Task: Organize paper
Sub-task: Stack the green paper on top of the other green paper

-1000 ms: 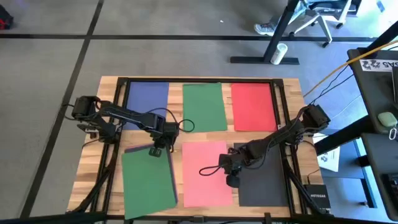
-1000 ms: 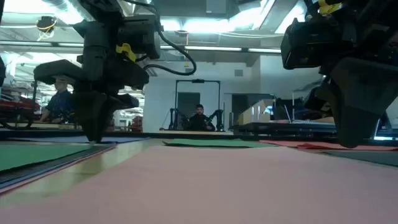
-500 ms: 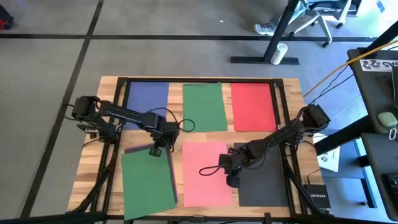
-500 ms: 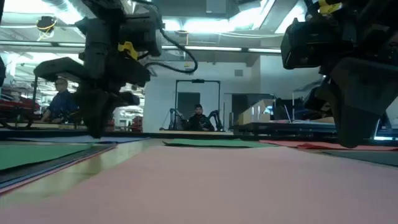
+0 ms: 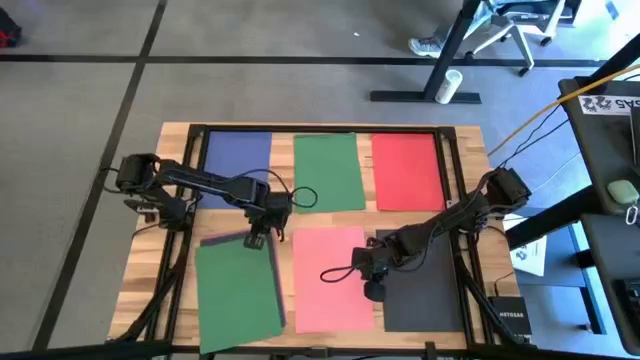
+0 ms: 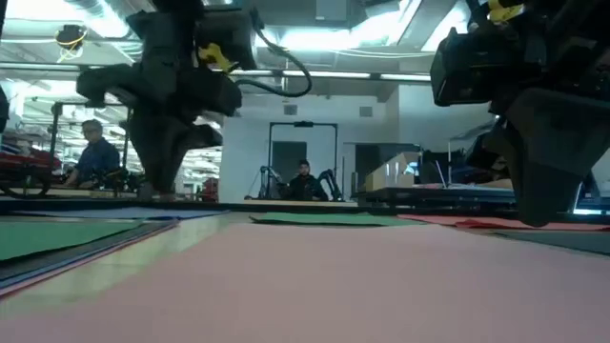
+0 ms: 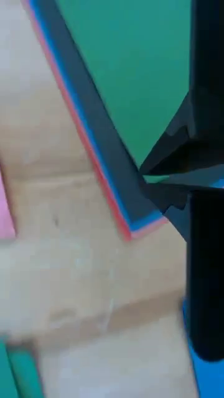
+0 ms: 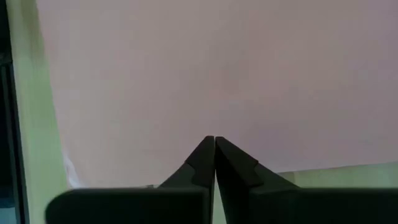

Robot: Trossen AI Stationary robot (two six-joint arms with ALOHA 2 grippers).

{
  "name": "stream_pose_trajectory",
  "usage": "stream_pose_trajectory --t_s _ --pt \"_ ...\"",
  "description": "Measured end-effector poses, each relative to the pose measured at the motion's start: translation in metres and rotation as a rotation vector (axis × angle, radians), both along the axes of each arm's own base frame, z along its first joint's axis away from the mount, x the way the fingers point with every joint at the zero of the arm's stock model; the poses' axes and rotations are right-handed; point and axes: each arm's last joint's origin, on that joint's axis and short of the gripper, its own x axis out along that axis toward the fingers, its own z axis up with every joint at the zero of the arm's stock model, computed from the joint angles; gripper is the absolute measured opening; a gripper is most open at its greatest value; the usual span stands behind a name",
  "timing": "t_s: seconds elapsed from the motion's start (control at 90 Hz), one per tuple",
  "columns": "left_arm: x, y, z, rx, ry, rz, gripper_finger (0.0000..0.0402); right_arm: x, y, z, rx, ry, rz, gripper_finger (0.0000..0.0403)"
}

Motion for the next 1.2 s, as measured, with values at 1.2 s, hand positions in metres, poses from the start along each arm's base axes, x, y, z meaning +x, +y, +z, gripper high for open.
stream_pose_trajectory --t_s 1.2 --pt "-0.009 0.004 -0.019 -0.061 0.009 -0.007 0.0122 0.000 0.000 0.000 -0.002 -0.001 0.000 0.0000"
